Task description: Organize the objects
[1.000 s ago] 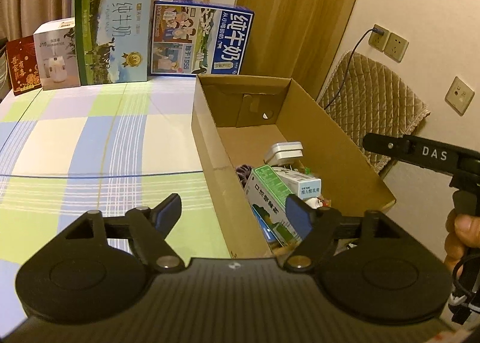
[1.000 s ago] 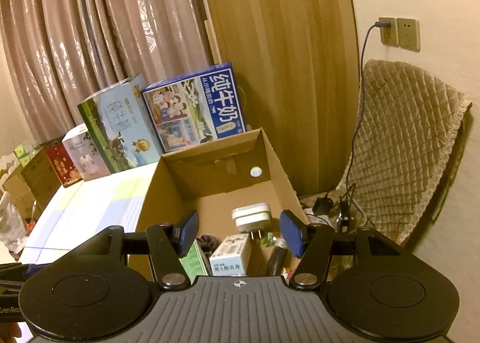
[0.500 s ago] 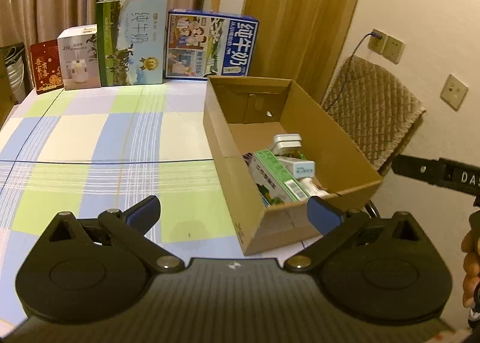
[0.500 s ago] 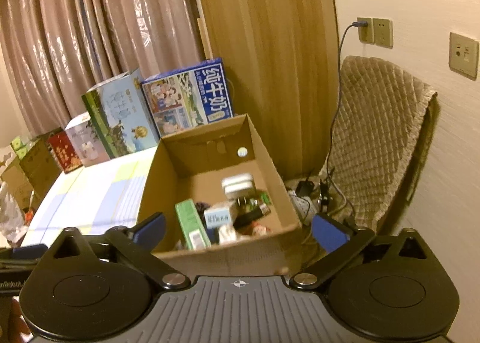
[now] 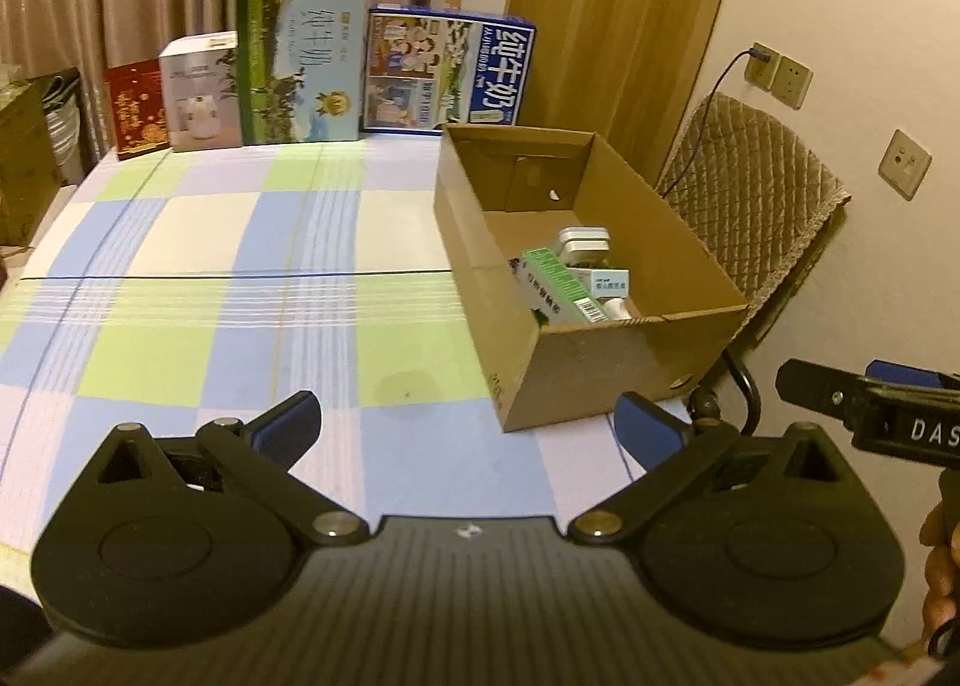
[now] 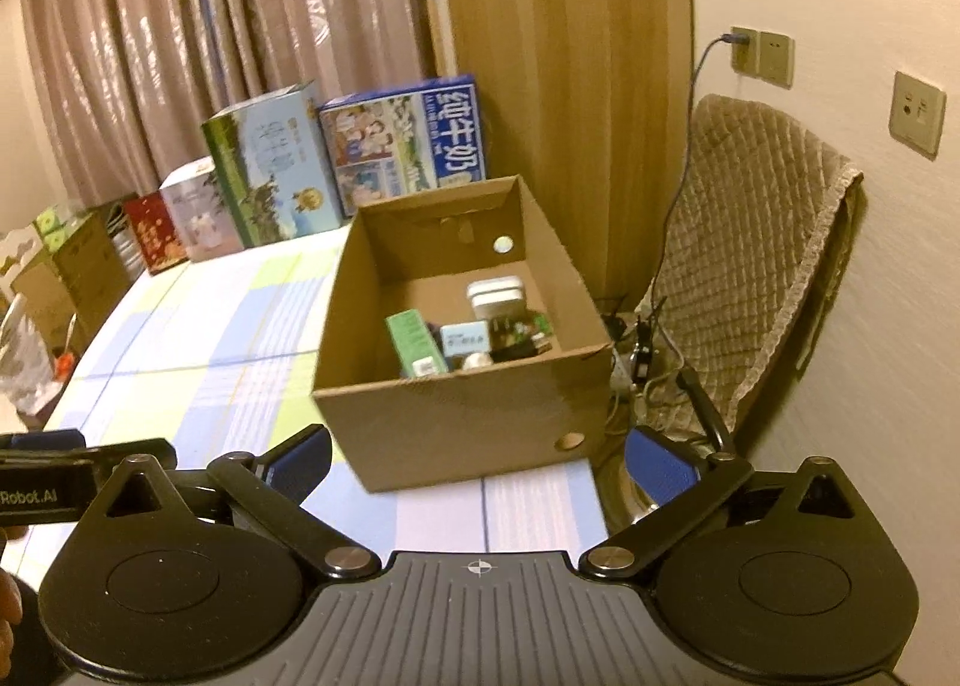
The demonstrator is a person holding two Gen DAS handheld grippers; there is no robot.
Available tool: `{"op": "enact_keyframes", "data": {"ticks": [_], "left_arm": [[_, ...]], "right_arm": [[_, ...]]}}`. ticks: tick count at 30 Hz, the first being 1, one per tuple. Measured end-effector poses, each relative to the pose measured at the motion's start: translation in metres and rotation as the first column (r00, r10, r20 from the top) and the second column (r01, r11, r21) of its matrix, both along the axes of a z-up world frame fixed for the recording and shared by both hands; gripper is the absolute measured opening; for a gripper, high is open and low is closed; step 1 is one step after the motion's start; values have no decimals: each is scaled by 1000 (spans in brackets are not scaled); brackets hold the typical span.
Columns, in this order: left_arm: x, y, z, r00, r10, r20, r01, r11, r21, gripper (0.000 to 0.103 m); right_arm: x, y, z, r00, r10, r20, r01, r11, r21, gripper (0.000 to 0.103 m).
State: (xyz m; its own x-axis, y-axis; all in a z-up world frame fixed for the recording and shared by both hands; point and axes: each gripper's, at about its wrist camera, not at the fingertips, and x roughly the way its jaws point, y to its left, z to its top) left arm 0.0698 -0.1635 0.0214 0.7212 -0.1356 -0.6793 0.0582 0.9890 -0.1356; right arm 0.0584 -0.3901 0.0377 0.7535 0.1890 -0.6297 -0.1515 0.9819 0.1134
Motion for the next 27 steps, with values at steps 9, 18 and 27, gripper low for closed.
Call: {"op": "enact_keyframes", "data": {"ticks": [9,18,27], "left_arm": [[-16,14,9,999,36,7,-36,999,-2,102],[-25,19,11,999,38,13,-38,999,0,102],[-27,18,9,999,36,15,-36,999,5,102]], "right_arm": [[-13,18,6,999,34,-8,-34,999,-11,101],[-13,24,8,999,43,-12,-43,999,-27,101],[-13,26,7,999,51,-12,-52,998,-44,101]]}}
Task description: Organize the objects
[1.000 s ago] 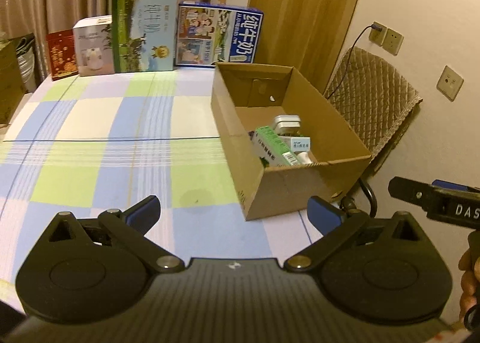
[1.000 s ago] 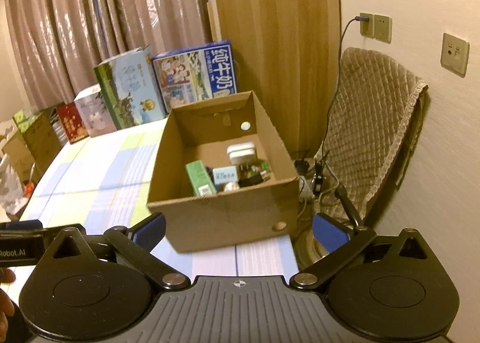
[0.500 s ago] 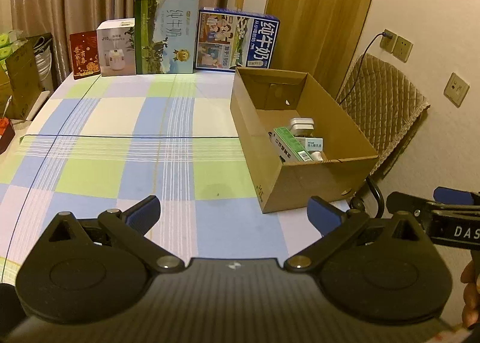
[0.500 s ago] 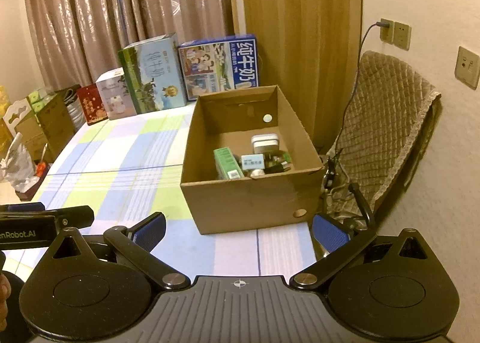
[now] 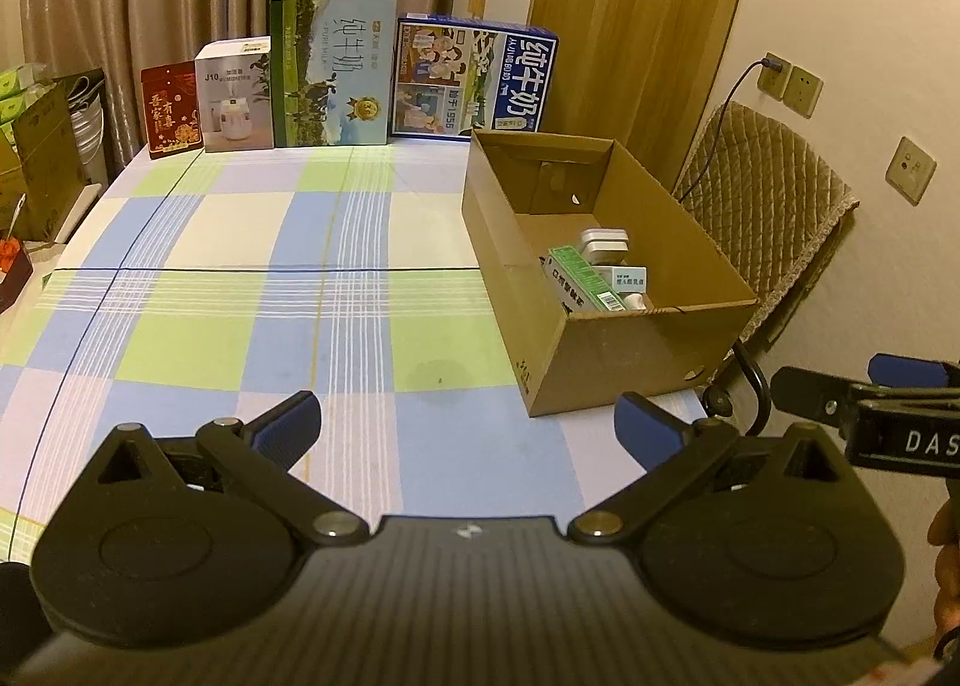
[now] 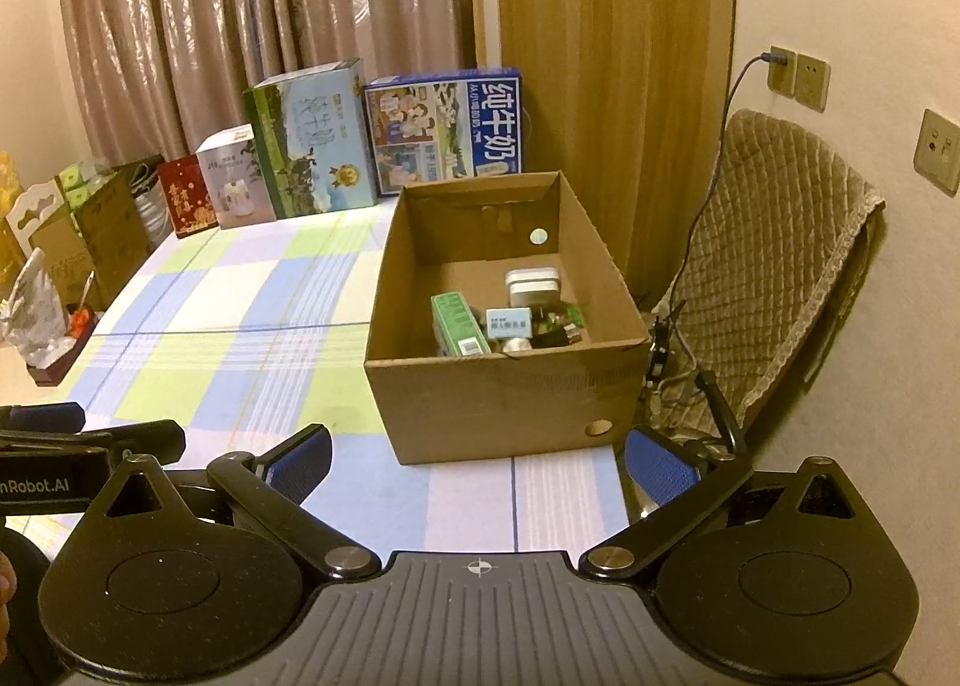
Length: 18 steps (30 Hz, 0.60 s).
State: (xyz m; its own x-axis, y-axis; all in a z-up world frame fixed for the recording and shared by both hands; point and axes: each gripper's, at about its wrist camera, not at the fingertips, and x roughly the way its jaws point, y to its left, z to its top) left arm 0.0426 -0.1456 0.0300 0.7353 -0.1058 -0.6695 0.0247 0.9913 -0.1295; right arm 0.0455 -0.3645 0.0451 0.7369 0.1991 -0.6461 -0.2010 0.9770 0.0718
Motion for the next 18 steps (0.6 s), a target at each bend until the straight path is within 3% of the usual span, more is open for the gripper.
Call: {"op": "enact_keyframes", "data": {"ticks": [18], "left_arm": [[-1,2,1,999,-7,31,7,1000,-8,102]], "right_arm": [[0,3,0,1000,3,2,-3,1000,-3,101]]}}
